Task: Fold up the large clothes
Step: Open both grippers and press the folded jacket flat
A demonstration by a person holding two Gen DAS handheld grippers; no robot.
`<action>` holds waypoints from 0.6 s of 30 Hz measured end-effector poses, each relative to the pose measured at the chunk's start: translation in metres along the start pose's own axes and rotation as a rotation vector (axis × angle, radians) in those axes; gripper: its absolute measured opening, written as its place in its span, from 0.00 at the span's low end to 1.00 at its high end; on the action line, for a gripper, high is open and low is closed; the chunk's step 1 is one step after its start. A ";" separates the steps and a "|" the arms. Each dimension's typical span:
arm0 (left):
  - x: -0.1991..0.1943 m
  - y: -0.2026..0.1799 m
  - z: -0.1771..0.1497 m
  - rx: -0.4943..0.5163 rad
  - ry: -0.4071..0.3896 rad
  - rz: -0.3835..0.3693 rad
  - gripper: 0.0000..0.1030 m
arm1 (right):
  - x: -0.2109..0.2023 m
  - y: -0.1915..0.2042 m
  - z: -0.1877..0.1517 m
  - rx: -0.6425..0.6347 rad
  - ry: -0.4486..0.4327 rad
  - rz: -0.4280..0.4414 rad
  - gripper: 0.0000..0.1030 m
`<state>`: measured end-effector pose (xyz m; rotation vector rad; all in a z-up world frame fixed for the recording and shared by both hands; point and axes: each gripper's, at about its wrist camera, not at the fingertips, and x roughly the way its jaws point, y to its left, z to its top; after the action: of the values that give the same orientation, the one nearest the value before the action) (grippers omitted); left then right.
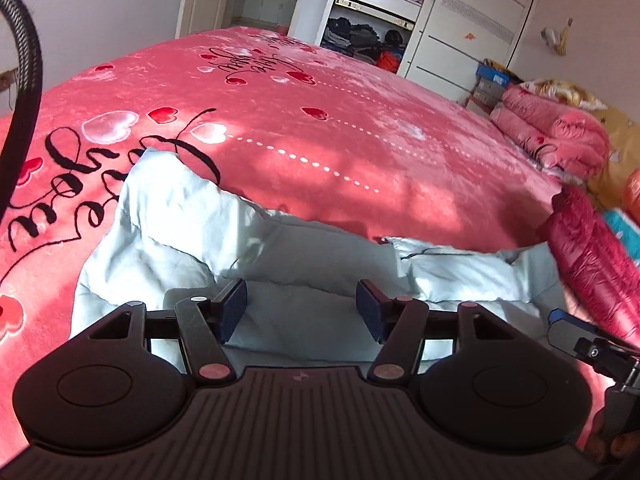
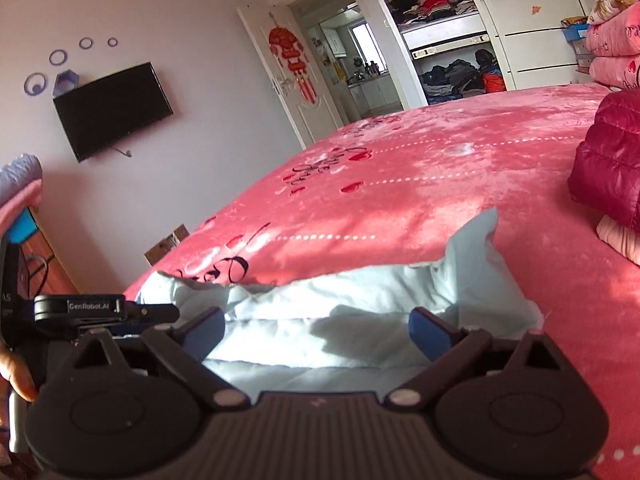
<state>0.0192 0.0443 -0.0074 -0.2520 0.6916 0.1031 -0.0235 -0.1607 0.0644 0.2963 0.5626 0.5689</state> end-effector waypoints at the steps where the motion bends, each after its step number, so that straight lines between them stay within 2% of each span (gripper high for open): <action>1: 0.006 -0.006 -0.002 0.033 -0.002 0.034 0.73 | 0.006 0.001 -0.002 -0.022 0.011 -0.010 0.95; 6: 0.030 -0.016 -0.002 0.099 -0.013 0.134 0.81 | 0.033 0.002 -0.008 -0.157 0.038 -0.119 0.96; 10: 0.041 -0.015 0.001 0.119 -0.019 0.178 0.83 | 0.046 -0.009 -0.010 -0.182 0.058 -0.165 0.96; 18: 0.049 -0.016 -0.002 0.158 -0.025 0.255 0.92 | 0.065 -0.027 -0.007 -0.221 0.056 -0.266 0.99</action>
<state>0.0584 0.0289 -0.0370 -0.0098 0.7005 0.2935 0.0295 -0.1435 0.0208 -0.0045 0.5769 0.3777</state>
